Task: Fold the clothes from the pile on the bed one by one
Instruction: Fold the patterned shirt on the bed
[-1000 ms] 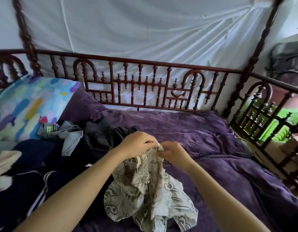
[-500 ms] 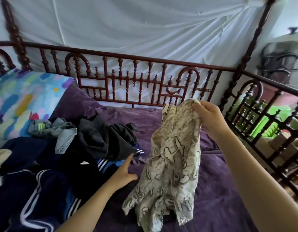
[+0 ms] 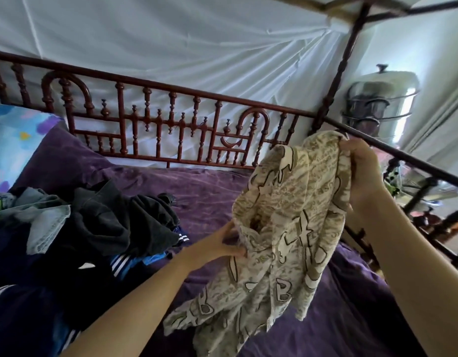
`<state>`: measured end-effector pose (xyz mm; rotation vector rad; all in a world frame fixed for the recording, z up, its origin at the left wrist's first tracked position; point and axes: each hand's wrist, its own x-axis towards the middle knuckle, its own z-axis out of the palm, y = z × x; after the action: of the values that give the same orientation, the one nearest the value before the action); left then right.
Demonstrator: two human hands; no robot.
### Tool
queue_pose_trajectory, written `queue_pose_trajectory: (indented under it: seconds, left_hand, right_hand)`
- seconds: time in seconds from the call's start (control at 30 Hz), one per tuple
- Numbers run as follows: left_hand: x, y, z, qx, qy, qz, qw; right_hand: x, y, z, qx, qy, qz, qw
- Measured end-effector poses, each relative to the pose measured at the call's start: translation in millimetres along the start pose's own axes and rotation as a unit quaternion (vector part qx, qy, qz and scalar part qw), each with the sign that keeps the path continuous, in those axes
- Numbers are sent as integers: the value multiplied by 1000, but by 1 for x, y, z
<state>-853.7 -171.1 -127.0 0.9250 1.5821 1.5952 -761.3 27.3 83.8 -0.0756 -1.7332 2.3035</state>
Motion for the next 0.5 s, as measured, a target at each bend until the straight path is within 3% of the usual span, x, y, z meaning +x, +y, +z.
queue_pose_trajectory:
  seconds: [0.1, 0.27, 0.5]
  left_hand:
    - [6, 11, 9, -60, -8, -21, 998]
    - [9, 11, 18, 1, -39, -18, 999]
    - [-5, 4, -11, -61, 137, 34, 988]
  right_hand:
    - [-10, -7, -7, 7, -9, -28, 1000]
    - [-25, -3, -21, 9, -7, -36, 999]
    - [-43, 11, -51, -32, 70, -26, 997]
